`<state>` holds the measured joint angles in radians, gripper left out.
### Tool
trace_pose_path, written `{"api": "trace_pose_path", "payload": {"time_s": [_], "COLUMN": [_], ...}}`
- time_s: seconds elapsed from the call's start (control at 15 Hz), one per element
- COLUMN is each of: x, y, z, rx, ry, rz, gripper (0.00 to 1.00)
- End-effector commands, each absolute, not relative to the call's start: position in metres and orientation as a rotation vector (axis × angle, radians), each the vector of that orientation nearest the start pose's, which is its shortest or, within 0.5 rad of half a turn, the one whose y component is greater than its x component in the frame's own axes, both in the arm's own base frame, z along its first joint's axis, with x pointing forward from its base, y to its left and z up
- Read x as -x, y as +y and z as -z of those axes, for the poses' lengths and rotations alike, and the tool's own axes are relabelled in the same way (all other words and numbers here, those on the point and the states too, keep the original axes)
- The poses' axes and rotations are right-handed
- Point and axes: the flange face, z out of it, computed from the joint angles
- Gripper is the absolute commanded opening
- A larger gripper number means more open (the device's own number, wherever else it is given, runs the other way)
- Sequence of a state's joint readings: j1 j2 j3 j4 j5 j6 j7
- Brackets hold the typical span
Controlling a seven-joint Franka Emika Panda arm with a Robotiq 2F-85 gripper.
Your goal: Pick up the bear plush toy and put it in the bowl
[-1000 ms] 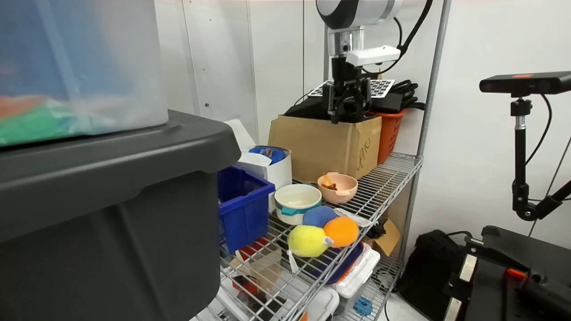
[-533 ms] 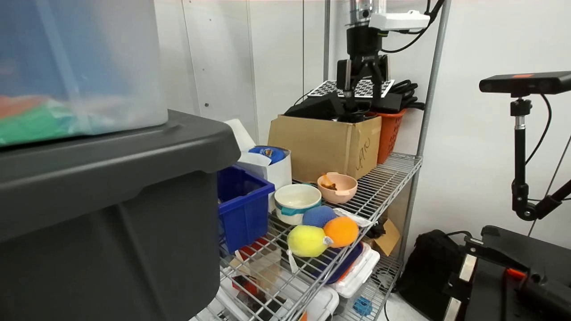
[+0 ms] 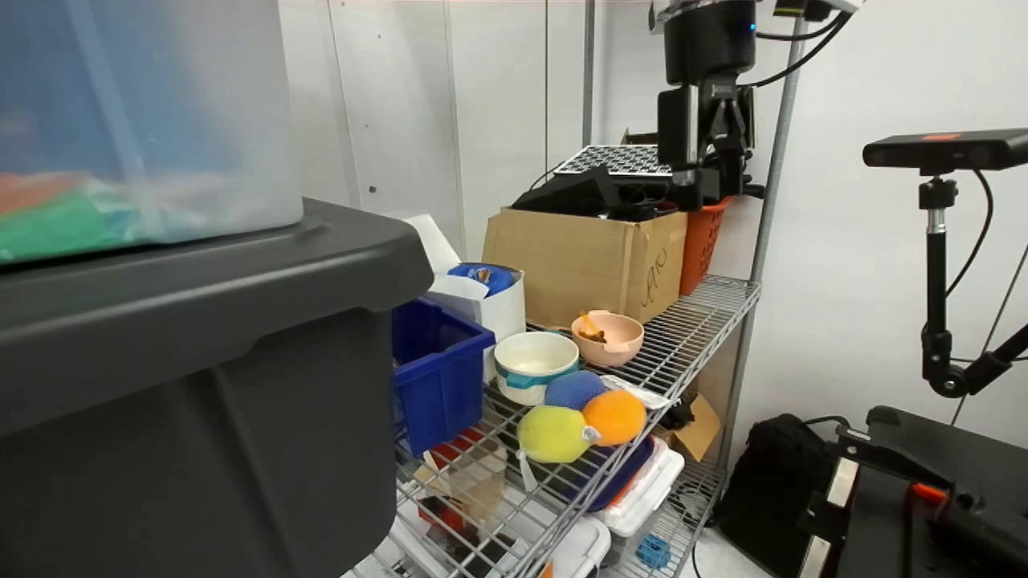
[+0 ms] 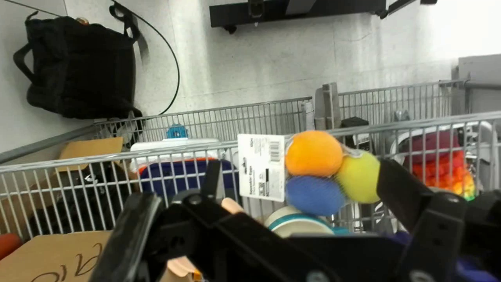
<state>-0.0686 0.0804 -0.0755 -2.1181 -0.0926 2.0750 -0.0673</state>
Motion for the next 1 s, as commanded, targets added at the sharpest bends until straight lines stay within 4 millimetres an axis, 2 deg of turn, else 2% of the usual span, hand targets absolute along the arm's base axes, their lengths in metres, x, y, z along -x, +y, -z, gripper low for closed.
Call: {"api": "trace_pose_path", "payload": {"time_s": [0.0, 0.4, 0.53, 0.6, 0.67, 0.8, 0.93], "x": [-0.465, -0.365, -0.340, -0.332, -0.356, -0.339, -0.335], "y": [-0.041, 0.026, 0.040, 0.045, 0.039, 0.045, 0.044], "z": [-0.381, -0.394, -0.396, -0.399, -0.390, -0.395, -0.397], "rx": [3.191, 3.173, 3.156, 3.146, 3.165, 3.157, 3.158], "ry": [-0.098, -0.297, -0.328, -0.327, -0.314, -0.331, -0.331], "rz": [-0.179, -0.162, -0.181, -0.229, -0.218, -0.225, -0.215], "gripper": [1.00, 1.00, 1.00, 1.00, 1.00, 1.00, 1.00]}}
